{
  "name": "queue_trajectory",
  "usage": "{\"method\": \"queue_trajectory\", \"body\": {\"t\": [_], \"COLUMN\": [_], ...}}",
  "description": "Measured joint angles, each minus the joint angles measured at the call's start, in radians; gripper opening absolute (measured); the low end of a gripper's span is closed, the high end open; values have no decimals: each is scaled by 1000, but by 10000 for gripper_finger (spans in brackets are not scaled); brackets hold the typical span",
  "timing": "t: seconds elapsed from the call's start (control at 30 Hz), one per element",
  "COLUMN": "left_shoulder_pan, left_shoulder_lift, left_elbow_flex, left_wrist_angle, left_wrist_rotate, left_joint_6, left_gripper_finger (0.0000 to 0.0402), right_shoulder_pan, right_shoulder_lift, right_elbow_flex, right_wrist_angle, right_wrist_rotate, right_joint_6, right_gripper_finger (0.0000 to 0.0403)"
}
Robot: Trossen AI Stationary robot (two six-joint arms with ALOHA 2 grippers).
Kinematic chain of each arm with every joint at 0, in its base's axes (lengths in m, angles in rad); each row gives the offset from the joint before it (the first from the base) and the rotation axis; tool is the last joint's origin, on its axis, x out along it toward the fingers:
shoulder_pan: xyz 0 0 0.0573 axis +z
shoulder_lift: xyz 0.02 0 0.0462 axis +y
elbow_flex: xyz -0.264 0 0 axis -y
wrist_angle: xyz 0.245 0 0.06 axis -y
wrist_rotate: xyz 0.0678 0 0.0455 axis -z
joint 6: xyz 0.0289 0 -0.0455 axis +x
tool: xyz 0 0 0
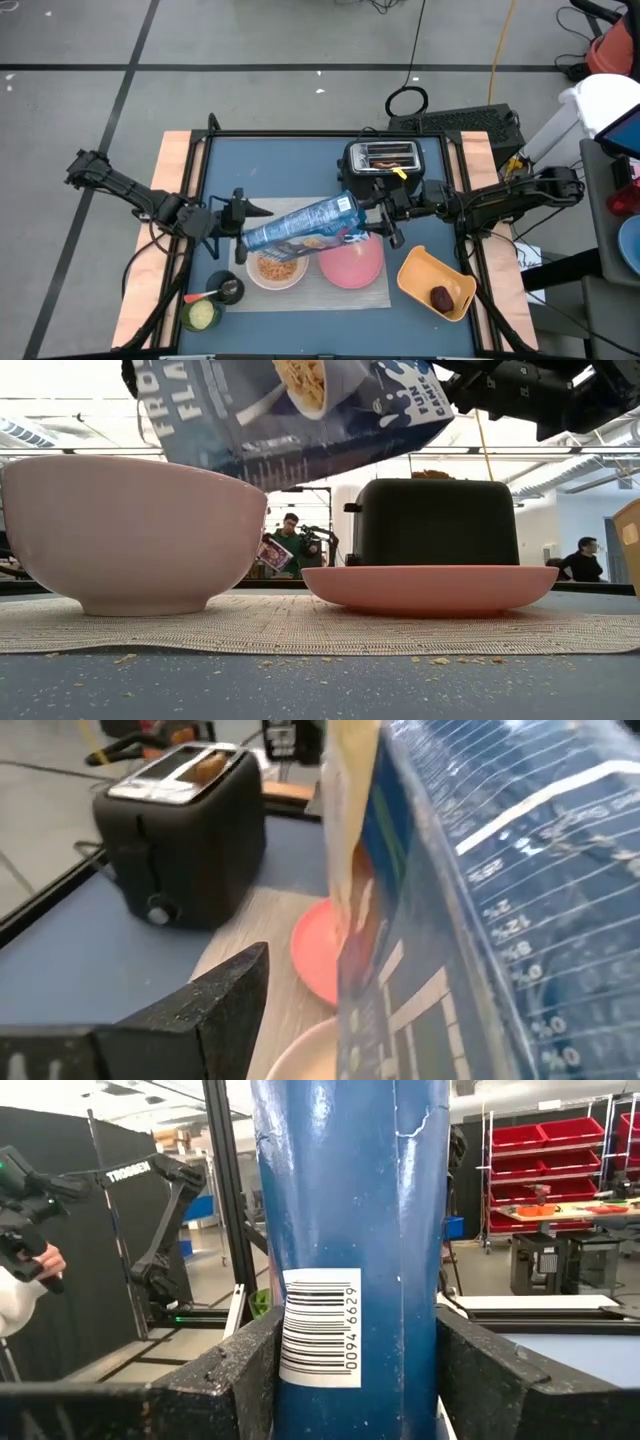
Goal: Arrange a breakfast setting
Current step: Pour the cereal into the white bowl
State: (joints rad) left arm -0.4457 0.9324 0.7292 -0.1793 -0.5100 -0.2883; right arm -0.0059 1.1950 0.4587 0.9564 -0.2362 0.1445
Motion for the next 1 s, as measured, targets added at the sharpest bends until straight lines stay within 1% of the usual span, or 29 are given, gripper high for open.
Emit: {"method": "queue_trajectory", "body": {"t": [0.03, 0.1, 0.13, 0.2, 0.23, 0.3, 0.37, 0.43, 0.5, 0.57, 0.63, 0.67, 0.73, 0.8, 0.83, 0.9, 1.0], "left_shoulder_pan": [-1, -5, -5, -4, -4, -10, -15, -13, -13, -15, -16, -14, -13, -16, -18, -17, -11], "left_shoulder_lift": [2, 0, -5, -6, -1, 4, -1, -5, -1, 3, -2, -4, 2, 10, 9, 3, 3], "left_elbow_flex": [0, 0, -1, -1, 0, 0, 0, 0, 0, 0, -1, -1, 0, 1, -1, -2, -1], "left_wrist_angle": [-5, -40, -46, -9, 10, -9, -55, -48, -19, -53, -88, -73, -19, -43, -76, -86, -66], "left_wrist_rotate": [12, -2, -17, -24, -10, 22, -13, -52, -34, -21, -61, -68, -35, -6, -18, -57, -42], "left_joint_6": [28, 52, 37, -5, -5, 36, 35, -21, -24, 18, -16, -51, -49, 17, 20, -27, -41], "left_gripper_finger": [271, 271, 271, 271, 271, 271, 271, 271, 271, 271, 271, 271, 271, 271, 271, 271, 271], "right_shoulder_pan": [0, 0, 0, 0, 0, 0, 0, 0, 0, 0, 0, 0, 0, 0, 0, 0, 0], "right_shoulder_lift": [0, 0, 0, 0, 0, 0, 0, 0, 0, 0, 0, 0, 0, 0, 0, 0, 0], "right_elbow_flex": [0, 0, 0, 0, 0, 0, 0, 0, 0, 0, 0, 0, 0, 0, 0, 0, 0], "right_wrist_angle": [-1, -10, -11, -3, 0, -3, -12, -7, -2, -5, -12, -10, 0, -2, -7, -3, 53], "right_wrist_rotate": [0, -2, -1, 3, 1, -2, -2, 4, 3, 0, 2, 3, 4, 0, 0, 3, 5], "right_joint_6": [-1, 0, -1, 0, 0, -2, 0, 0, 0, -2, 0, 0, 0, -1, 0, 0, 0], "right_gripper_finger": [217, 217, 217, 217, 217, 217, 217, 217, 217, 217, 217, 217, 217, 217, 217, 217, 217]}}
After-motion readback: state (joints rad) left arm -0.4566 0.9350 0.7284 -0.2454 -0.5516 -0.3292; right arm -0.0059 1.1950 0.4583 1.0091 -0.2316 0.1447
